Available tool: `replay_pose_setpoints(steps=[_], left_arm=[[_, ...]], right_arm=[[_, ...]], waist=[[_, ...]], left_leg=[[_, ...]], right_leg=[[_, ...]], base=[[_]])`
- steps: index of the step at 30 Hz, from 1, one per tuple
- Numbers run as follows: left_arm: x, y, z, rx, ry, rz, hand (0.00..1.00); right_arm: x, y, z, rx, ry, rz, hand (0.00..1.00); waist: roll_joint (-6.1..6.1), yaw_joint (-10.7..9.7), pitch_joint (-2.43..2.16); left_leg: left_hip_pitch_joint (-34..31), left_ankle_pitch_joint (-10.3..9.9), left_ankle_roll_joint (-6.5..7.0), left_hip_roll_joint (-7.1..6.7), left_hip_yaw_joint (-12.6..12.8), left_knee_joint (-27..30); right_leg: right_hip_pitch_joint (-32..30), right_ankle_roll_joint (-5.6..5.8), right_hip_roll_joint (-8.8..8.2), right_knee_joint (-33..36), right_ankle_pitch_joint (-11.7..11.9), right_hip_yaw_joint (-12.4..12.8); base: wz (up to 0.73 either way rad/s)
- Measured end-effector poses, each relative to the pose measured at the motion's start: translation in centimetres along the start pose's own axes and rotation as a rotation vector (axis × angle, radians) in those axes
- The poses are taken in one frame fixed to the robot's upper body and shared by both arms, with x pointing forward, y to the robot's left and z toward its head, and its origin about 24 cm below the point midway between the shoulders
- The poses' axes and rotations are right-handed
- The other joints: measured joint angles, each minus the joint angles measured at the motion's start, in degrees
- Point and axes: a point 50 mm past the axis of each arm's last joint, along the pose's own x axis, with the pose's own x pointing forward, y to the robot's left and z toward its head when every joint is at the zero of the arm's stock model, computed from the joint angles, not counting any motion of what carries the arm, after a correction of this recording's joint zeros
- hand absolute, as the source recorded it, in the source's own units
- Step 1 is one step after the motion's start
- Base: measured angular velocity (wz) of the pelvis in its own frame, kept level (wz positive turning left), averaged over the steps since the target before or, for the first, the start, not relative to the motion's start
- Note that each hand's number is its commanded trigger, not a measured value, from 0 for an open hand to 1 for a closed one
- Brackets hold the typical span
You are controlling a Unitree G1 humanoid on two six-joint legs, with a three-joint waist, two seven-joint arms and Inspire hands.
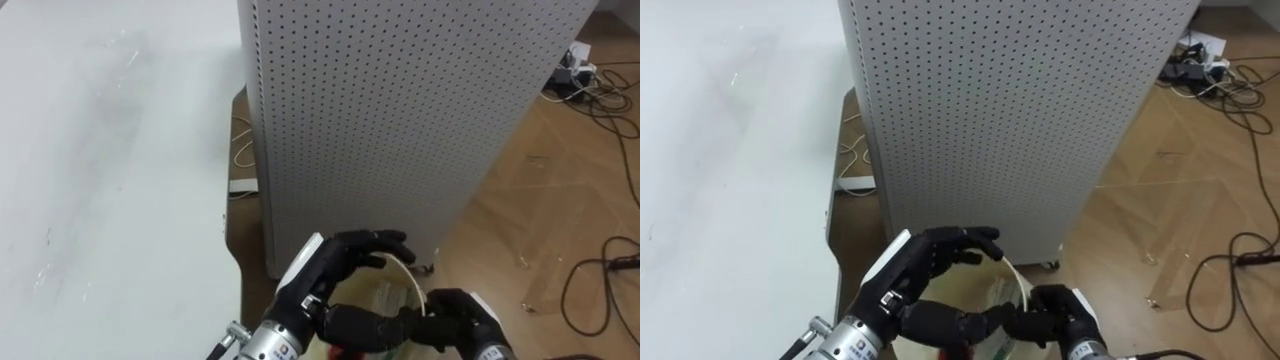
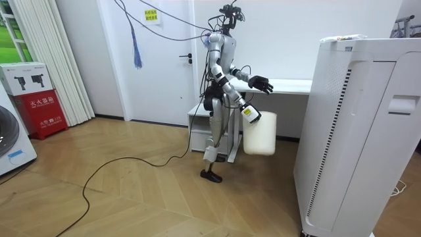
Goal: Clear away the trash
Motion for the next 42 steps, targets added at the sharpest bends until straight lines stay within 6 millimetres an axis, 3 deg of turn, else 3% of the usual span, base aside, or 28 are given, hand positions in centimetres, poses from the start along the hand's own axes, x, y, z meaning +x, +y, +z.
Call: replay_pose_setpoints(steps=[11,14,24,29,31,32,34,35,36,37,38,39,40,42], left_arm=[[0.1,0.1,0.2,0.005,-0.007,0.005,0.00],[0.1,0.2,0.4,0.011,-0.017,0.025,0.00],[0.2,0.2,2.4,0.026,-0.101,0.014,0.00],[0.2,0.6,2.4,0.082,-0.101,0.041,0.00],[0.1,1.6,2.6,0.102,-0.107,0.088,0.00],[0.1,1.9,2.7,0.102,-0.109,0.103,0.00],[-0.1,3.3,3.1,0.109,-0.124,0.179,0.00],[-0.2,3.7,3.2,0.113,-0.128,0.197,0.00],[-0.3,4.2,3.3,0.118,-0.134,0.221,0.00],[-0.3,4.1,3.5,0.115,-0.142,0.222,0.00],[-0.3,4.1,3.6,0.113,-0.148,0.221,0.00],[-0.3,4.1,4.0,0.112,-0.164,0.221,0.00],[-0.3,4.1,4.1,0.112,-0.171,0.224,0.00],[-0.4,4.2,4.2,0.114,-0.175,0.228,0.00]], right_arm=[[-1.1,-0.3,-1.8,0.104,0.025,-0.034,1.00],[-1.6,-0.3,-2.3,0.107,0.024,-0.048,1.00],[-3.3,0.1,-3.7,0.134,0.022,-0.048,1.00],[-3.3,0.4,-3.8,0.141,0.023,-0.039,1.00],[-3.2,0.8,-3.8,0.146,0.023,-0.023,1.00],[-3.2,0.9,-3.7,0.148,0.022,-0.020,1.00],[-3.1,1.0,-3.6,0.151,0.019,-0.016,1.00],[-3.1,1.1,-3.6,0.153,0.019,-0.015,1.00],[-3.3,1.1,-3.9,0.159,0.029,-0.020,1.00],[-3.5,0.7,-4.5,0.154,0.049,-0.036,1.00],[-3.6,0.4,-4.7,0.150,0.056,-0.045,1.00],[-3.6,-0.1,-4.8,0.140,0.062,-0.058,1.00],[-3.6,-0.2,-4.8,0.137,0.064,-0.064,1.00],[-3.5,-0.1,-4.7,0.139,0.062,-0.062,1.00]], waist=[[-0.06,-0.3,-0.26],[-0.12,-0.3,-0.77],[-0.19,-1.4,-1.18],[-0.41,-1.6,-1.14],[-0.97,-0.4,-1.14],[-1.04,-0.1,-1.17],[-1.09,0.9,-1.23],[-1.12,1.1,-1.27],[-1.26,1.4,-1.22],[-1.33,2.0,-1.23],[-1.47,2.8,-1.36],[-1.86,4.3,-1.55],[-2.31,5.3,-1.45],[-2.61,5.8,-1.18]], left_leg=[[1.4,0.0,0.00,-0.24,0.1,-0.4],[1.8,0.0,0.00,-0.34,0.4,-0.4],[3.1,0.0,0.00,-0.32,2.2,-0.5],[4.5,0.0,0.04,-0.24,6.5,-0.4],[5.4,-0.1,0.15,-0.26,10.3,-0.4],[5.6,-0.1,0.17,-0.21,11.1,-0.4],[5.2,0.1,0.47,-0.04,12.6,-1.5],[4.9,0.3,0.89,0.80,14.1,-2.0],[5.2,0.3,1.09,2.12,18.7,-2.2],[6.1,0.6,0.93,2.50,21.1,-2.7],[6.5,0.7,0.91,2.47,22.4,-3.0],[6.9,0.7,0.91,2.33,24.6,-2.7],[6.6,0.4,0.83,2.44,25.5,-0.9],[4.9,0.3,0.72,2.53,24.5,1.2]], right_leg=[[0.8,0.00,0.09,0.2,0.0,0.5],[1.0,0.00,0.09,0.4,0.0,0.7],[1.0,-0.01,0.14,1.5,0.0,1.7],[-0.6,-0.45,0.49,3.7,0.3,3.6],[-2.6,-1.03,1.00,5.4,1.1,5.4],[-3.0,-1.25,1.15,5.2,1.8,5.5],[-3.8,-1.85,2.04,1.6,6.1,4.9],[-3.7,-2.03,2.16,0.5,7.4,3.9],[-4.1,-2.94,1.06,4.9,4.8,-1.6],[-3.2,-3.35,-0.15,12.4,-0.4,-6.5],[-2.4,-3.22,-1.03,15.1,-2.4,-8.1],[-0.2,-2.47,-2.78,17.3,-5.5,-9.2],[1.6,-1.32,-3.97,15.6,-7.0,-9.4],[1.7,-1.66,-3.30,11.4,-7.4,-9.2]], base=[[0.00],[-0.07],[-0.08],[-0.44],[-0.97],[-1.09],[-1.03],[-0.81],[-0.43],[-0.34],[-0.37],[-0.51],[-0.44],[-0.23]])
